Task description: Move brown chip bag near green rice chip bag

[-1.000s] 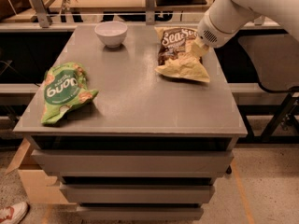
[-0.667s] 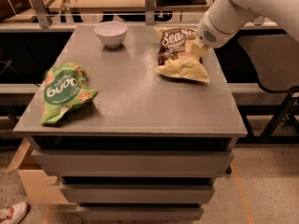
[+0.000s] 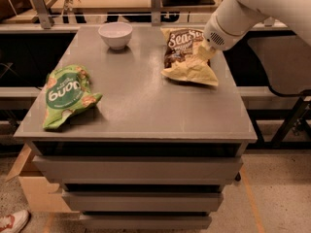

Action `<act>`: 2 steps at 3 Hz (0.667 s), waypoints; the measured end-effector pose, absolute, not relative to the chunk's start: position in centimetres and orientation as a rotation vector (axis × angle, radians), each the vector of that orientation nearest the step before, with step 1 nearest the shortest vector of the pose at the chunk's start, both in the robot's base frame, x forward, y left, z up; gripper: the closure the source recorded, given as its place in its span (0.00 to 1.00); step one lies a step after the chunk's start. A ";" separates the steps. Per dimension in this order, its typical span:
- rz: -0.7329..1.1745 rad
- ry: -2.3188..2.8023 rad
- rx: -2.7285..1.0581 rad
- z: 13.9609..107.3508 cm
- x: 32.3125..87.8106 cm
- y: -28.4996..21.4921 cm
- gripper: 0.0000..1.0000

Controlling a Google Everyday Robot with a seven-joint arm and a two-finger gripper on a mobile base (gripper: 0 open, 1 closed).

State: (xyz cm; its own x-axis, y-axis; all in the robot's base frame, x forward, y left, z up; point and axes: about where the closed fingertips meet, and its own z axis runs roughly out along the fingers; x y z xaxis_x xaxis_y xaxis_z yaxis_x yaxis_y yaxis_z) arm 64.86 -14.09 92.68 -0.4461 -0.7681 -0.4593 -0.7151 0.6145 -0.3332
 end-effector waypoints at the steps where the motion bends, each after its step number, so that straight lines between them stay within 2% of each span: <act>1: -0.072 2.276 -1.067 92.3 65.4 -14.3 0.17; 2: -0.004 2.301 -0.952 91.6 66.4 -14.7 0.00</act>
Offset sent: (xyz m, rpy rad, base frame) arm 0.0298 -0.0133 -0.0166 0.2408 0.0095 -0.2063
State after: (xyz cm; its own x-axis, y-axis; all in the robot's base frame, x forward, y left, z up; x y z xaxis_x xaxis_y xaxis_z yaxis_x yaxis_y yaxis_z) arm 66.44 -14.65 91.65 -0.5331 -0.6350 -0.5591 -0.6332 0.7377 -0.2341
